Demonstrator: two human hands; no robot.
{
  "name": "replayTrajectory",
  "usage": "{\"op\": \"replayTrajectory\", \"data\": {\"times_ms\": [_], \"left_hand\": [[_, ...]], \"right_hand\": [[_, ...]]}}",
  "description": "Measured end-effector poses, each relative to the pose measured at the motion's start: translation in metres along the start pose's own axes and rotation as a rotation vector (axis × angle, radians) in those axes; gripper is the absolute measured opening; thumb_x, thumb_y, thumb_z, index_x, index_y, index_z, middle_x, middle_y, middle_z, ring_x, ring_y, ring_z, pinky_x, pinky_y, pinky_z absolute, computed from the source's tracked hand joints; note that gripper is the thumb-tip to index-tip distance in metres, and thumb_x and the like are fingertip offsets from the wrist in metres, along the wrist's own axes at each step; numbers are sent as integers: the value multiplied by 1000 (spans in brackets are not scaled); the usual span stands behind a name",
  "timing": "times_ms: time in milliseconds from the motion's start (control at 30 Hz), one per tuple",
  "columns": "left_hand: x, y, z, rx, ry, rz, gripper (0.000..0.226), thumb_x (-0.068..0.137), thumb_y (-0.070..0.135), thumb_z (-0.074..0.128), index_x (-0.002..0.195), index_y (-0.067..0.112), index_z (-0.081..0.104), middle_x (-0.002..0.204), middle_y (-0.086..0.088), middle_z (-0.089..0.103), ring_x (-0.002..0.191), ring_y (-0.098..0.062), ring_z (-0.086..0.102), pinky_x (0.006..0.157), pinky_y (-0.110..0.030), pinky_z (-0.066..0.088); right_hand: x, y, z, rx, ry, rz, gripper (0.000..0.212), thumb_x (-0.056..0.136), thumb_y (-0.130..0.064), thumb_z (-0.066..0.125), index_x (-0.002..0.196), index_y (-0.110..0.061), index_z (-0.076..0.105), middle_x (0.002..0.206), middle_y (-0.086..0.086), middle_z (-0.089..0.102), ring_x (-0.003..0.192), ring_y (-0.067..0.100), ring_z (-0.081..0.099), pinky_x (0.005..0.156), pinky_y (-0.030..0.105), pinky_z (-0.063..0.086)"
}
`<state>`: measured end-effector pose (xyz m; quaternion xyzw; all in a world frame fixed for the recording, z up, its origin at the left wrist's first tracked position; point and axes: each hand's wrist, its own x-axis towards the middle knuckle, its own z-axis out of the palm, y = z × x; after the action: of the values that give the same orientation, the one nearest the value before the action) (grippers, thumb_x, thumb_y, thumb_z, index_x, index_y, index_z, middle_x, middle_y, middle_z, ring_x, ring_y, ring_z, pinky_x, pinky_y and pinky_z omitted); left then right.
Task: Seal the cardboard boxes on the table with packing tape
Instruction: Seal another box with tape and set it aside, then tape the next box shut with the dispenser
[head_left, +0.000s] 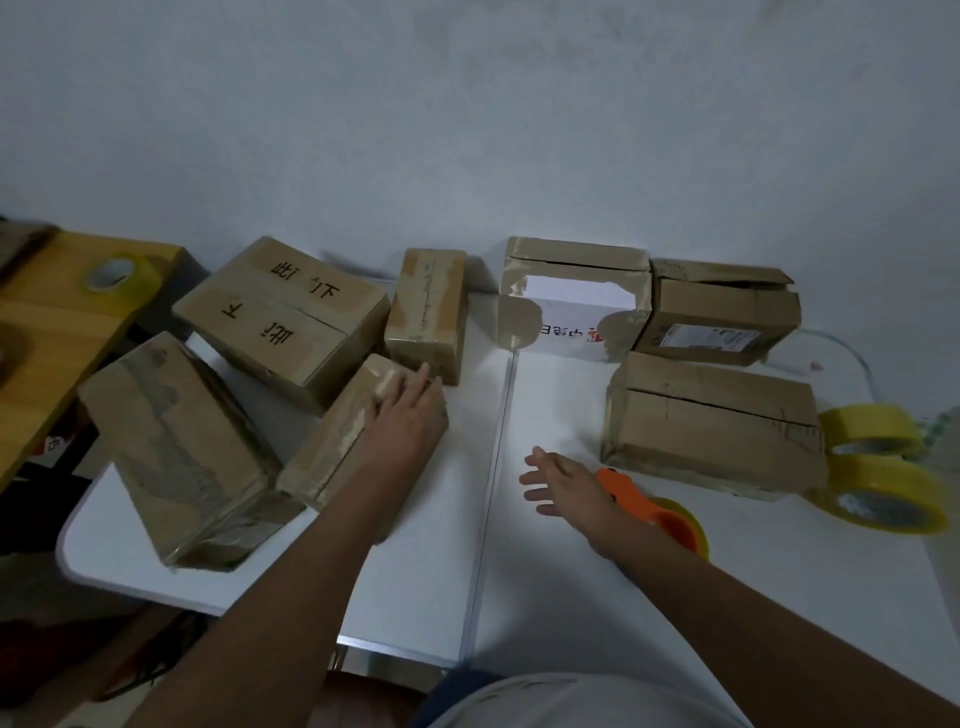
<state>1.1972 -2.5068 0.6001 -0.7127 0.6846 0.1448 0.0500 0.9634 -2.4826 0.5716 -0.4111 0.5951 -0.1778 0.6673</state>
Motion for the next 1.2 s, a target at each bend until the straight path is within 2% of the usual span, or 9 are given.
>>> {"op": "replayTrajectory", "data": {"times_ms": [200, 300, 433, 533, 700, 867, 967, 1100, 1200], "left_hand": [[6, -11, 2, -29, 89, -32, 60, 101, 9, 39, 157, 16, 20, 167, -2, 3, 152, -28, 4, 122, -47, 9], [-1, 12, 13, -63, 186, 60, 56, 101, 9, 38, 155, 18, 26, 166, -1, 9, 153, -22, 6, 122, -42, 6], [-18, 46, 33, -94, 179, 247, 57, 99, 7, 41, 154, 20, 29, 166, -1, 13, 152, -19, 9, 123, -41, 9], [-32, 64, 48, -71, 105, 338, 54, 102, 8, 39, 154, 21, 30, 166, -1, 11, 152, -18, 8, 123, -38, 7], [-43, 71, 53, -97, 6, 341, 50, 104, 8, 38, 152, 19, 34, 165, -1, 15, 152, -17, 13, 123, -34, 9], [-37, 86, 49, -170, -8, 335, 47, 101, 6, 43, 147, 16, 44, 162, -4, 24, 146, -22, 31, 118, -32, 22], [-28, 110, 53, -279, -5, 332, 45, 101, 8, 47, 145, 19, 48, 162, 2, 26, 138, -21, 43, 110, -29, 35], [-6, 158, 48, -407, 72, 368, 49, 101, 14, 52, 149, 21, 42, 164, 6, 19, 132, -17, 50, 102, -19, 34], [18, 196, 38, -388, 111, 457, 58, 101, 26, 54, 154, 18, 31, 165, 0, 14, 147, -21, 28, 117, -34, 26]], "right_hand": [[-22, 14, -8, -100, 107, -67, 24, 103, -25, 46, 112, -9, 61, 110, 8, 66, 94, 20, 63, 86, 34, 50], [-30, 34, -29, -472, 326, -193, 20, 100, -16, 47, 96, -2, 60, 92, 13, 63, 81, 28, 60, 72, 38, 47], [-45, 63, -62, -831, 542, -109, 27, 97, -37, 53, 88, -14, 43, 74, 0, 46, 67, 17, 51, 53, 23, 30], [-46, 86, -74, -826, 386, -86, 27, 90, -42, 62, 90, -27, 40, 78, -8, 44, 72, 11, 51, 60, 22, 36], [-37, 97, -77, -947, 236, 95, 41, 95, -37, 55, 123, -8, 46, 114, 10, 52, 107, 27, 56, 82, 34, 45], [-55, 85, -90, -885, 259, 96, 26, 99, -18, 45, 119, -2, 46, 113, 16, 61, 101, 29, 61, 74, 33, 44], [-77, 66, -122, -548, 259, 28, 14, 96, -13, 43, 108, -10, 51, 99, 11, 62, 86, 24, 59, 69, 31, 42], [-110, 37, -170, -37, 393, -6, 21, 80, -33, 51, 75, -14, 48, 76, 6, 55, 68, 18, 48, 63, 31, 33], [-126, 18, -204, 226, 432, -73, 33, 86, -51, 63, 88, -20, 72, 90, -3, 74, 81, 14, 69, 67, 25, 50]]}}
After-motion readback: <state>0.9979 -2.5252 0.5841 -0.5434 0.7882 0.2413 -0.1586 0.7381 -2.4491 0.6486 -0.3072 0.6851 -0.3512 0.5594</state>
